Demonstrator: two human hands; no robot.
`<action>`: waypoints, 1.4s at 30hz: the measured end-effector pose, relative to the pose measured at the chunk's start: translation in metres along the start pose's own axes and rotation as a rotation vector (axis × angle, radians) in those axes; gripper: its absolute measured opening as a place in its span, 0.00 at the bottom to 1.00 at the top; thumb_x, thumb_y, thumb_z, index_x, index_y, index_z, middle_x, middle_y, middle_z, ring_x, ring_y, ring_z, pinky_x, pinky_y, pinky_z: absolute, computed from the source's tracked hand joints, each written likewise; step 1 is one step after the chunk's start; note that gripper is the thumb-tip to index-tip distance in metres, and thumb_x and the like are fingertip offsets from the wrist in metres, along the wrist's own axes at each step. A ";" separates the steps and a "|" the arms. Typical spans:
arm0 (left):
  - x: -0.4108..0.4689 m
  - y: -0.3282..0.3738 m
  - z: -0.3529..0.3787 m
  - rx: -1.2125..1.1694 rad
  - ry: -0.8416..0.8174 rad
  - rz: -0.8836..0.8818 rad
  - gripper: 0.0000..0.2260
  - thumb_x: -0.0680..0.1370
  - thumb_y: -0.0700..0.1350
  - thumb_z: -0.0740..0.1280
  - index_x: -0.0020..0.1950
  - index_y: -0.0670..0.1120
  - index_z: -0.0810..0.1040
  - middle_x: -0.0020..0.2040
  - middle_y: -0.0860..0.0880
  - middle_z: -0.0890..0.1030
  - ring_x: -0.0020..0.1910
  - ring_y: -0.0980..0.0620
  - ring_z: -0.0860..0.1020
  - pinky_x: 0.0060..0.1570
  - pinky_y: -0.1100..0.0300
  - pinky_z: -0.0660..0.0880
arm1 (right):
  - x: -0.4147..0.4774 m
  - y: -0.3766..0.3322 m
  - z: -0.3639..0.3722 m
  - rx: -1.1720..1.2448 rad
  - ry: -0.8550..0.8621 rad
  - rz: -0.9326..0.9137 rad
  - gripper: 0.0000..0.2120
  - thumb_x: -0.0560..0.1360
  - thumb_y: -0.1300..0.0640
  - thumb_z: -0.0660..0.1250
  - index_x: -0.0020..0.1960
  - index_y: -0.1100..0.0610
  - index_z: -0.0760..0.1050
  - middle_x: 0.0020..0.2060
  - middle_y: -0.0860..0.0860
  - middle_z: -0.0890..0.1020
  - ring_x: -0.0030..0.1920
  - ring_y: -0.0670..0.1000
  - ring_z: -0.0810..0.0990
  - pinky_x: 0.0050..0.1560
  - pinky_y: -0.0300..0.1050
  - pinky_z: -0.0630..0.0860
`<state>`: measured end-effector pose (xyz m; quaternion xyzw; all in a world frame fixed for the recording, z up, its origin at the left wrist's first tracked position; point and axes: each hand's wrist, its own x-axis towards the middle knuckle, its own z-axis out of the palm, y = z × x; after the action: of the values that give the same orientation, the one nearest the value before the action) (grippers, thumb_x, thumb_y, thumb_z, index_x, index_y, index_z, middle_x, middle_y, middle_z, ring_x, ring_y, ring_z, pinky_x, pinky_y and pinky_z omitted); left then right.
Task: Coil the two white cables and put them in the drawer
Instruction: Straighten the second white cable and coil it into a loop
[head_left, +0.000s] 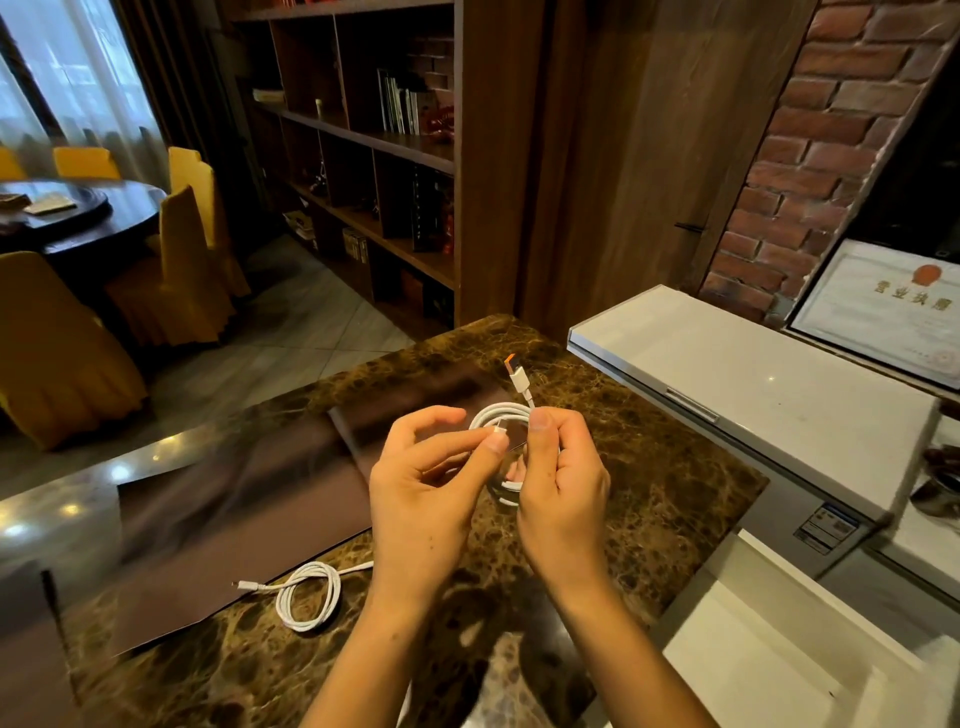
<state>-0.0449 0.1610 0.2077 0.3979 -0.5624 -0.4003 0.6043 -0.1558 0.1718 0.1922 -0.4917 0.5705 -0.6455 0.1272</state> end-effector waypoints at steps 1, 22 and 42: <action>0.000 -0.001 -0.001 0.032 0.004 0.033 0.06 0.71 0.47 0.77 0.46 0.52 0.89 0.55 0.51 0.82 0.51 0.50 0.85 0.50 0.55 0.83 | -0.001 -0.002 0.000 0.010 -0.005 -0.006 0.11 0.85 0.54 0.57 0.48 0.53 0.75 0.34 0.44 0.79 0.33 0.44 0.78 0.31 0.36 0.72; 0.010 0.005 -0.010 -0.609 -0.071 -0.492 0.12 0.80 0.37 0.65 0.61 0.47 0.83 0.53 0.44 0.88 0.48 0.52 0.87 0.43 0.62 0.82 | -0.006 -0.005 0.004 0.117 0.030 0.053 0.12 0.82 0.47 0.58 0.51 0.51 0.77 0.38 0.47 0.81 0.36 0.50 0.80 0.35 0.49 0.79; 0.036 -0.004 -0.021 -0.667 0.228 -0.590 0.11 0.80 0.46 0.69 0.39 0.47 0.84 0.35 0.52 0.81 0.35 0.59 0.77 0.42 0.65 0.76 | -0.020 -0.015 0.000 0.412 -0.315 0.245 0.19 0.85 0.50 0.56 0.40 0.59 0.73 0.37 0.59 0.79 0.45 0.57 0.80 0.60 0.50 0.77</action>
<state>-0.0228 0.1268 0.2160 0.3662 -0.1952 -0.6681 0.6175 -0.1400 0.1906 0.1950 -0.4774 0.4556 -0.6431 0.3885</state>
